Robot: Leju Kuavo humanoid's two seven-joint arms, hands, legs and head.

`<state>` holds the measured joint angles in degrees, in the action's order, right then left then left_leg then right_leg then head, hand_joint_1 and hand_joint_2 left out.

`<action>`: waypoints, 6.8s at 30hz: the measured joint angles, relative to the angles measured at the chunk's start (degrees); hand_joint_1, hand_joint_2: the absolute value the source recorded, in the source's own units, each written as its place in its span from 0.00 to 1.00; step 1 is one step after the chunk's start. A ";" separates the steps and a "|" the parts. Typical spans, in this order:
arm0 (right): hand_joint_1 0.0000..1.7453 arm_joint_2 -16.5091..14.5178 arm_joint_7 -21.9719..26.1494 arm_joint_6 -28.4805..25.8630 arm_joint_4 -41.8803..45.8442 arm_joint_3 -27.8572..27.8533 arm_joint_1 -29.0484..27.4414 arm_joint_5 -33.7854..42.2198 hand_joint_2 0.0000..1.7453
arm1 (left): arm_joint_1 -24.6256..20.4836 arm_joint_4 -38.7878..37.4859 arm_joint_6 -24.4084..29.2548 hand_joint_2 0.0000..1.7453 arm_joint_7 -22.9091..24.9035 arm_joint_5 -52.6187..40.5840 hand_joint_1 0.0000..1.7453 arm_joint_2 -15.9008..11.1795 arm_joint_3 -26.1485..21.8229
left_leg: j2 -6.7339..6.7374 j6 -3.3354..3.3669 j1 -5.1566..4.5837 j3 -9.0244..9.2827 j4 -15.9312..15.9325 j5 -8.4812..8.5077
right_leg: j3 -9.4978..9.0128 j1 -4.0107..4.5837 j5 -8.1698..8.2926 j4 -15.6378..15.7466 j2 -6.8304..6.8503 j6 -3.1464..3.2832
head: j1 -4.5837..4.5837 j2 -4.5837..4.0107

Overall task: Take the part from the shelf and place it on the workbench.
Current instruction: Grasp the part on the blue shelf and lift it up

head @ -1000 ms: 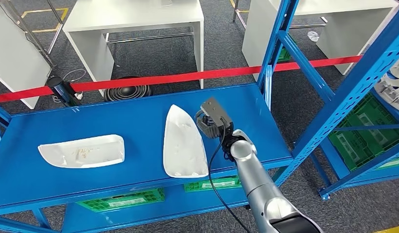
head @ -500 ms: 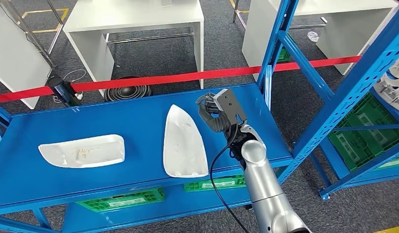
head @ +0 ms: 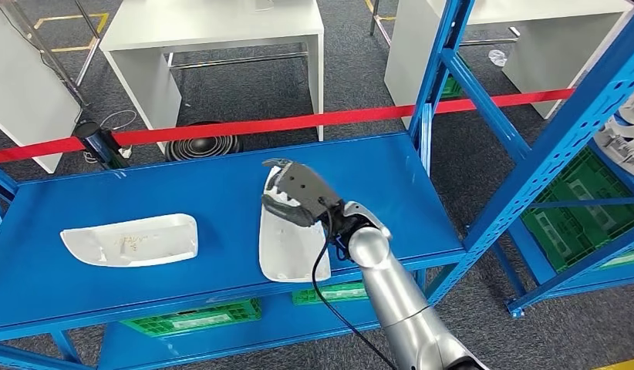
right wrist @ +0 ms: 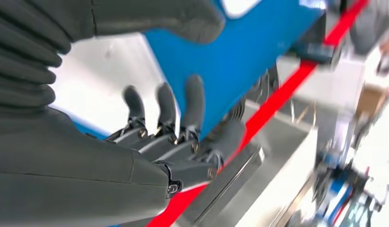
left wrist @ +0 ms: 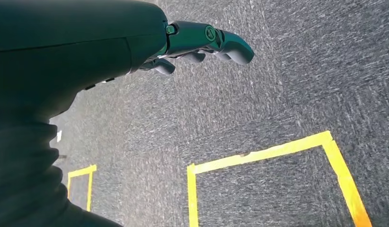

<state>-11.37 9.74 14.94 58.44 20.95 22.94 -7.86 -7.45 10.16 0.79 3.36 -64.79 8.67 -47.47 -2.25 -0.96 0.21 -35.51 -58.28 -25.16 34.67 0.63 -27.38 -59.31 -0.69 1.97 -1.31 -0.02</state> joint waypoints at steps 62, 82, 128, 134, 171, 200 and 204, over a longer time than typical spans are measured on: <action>0.00 -0.30 -15.73 -4.41 1.91 21.10 0.82 -28.74 1.00 | 0.47 -0.08 -0.81 0.00 -1.35 4.10 0.00 0.84 -5.40 | 0.39 1.44 0.33 0.11 0.96 1.06 | 0.94 -0.24 -2.98 -3.19 -0.02 -1.46 | -0.25 0.00; 0.00 -0.06 -16.83 -4.66 1.74 22.42 1.27 -28.54 1.00 | 0.41 -0.07 -0.64 0.00 -1.22 3.07 0.00 0.87 -6.03 | 1.89 -2.67 1.34 -6.28 -16.42 -7.28 | 0.18 -0.67 -0.04 -0.08 0.80 1.24 | -0.33 0.00; 0.05 1.25 -24.14 -6.08 -20.76 23.44 6.68 -42.61 1.00 | -0.35 -0.02 0.35 0.00 -0.95 1.03 0.00 1.32 -6.03 | 2.41 0.37 -0.19 5.36 0.95 -4.30 | 2.28 -0.17 3.69 0.87 1.37 -0.44 | -0.47 0.00; 1.00 1.23 -24.59 -6.84 -21.55 22.33 6.70 -43.66 1.00 | -0.35 -0.02 0.35 0.00 -0.78 0.97 0.00 1.29 -6.03 | 2.41 0.37 -0.19 5.33 0.95 -4.30 | 2.29 -0.18 3.69 0.87 1.37 -0.44 | -0.48 0.00; 1.00 1.23 -24.90 -6.20 -20.61 18.34 5.98 -45.54 1.00 | -0.78 -0.02 0.19 1.00 -1.98 1.29 0.00 1.32 -6.13 | 2.39 0.32 -0.20 5.38 0.95 -4.25 | 2.30 -0.17 3.71 0.87 1.32 -0.44 | -0.46 0.00; 1.00 3.52 19.54 -11.00 30.29 6.48 -8.72 -1.01 1.00 | 0.88 -0.07 -1.14 1.00 -3.22 2.36 0.00 1.20 -8.57 | 2.64 1.86 0.17 4.82 2.12 -1.91 | 4.95 -0.76 -2.03 -6.12 0.84 -2.15 | -0.51 0.00; 1.00 4.19 21.77 -4.69 34.20 5.73 -11.95 6.91 1.00 | 1.44 -0.07 -0.03 1.00 -2.54 1.38 0.00 1.01 -8.57 | 2.67 1.44 0.46 2.63 0.87 -1.31 | 6.07 -1.56 -6.58 -14.79 0.76 -3.00 | -0.52 0.00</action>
<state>-7.17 31.51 10.25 92.64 26.68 10.99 -0.94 -6.01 10.10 0.76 0.82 -63.41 9.68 -56.04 0.41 0.49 0.67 -32.87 -57.41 -26.47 40.74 -0.93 -33.95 -74.10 0.08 -1.03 -1.84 -0.02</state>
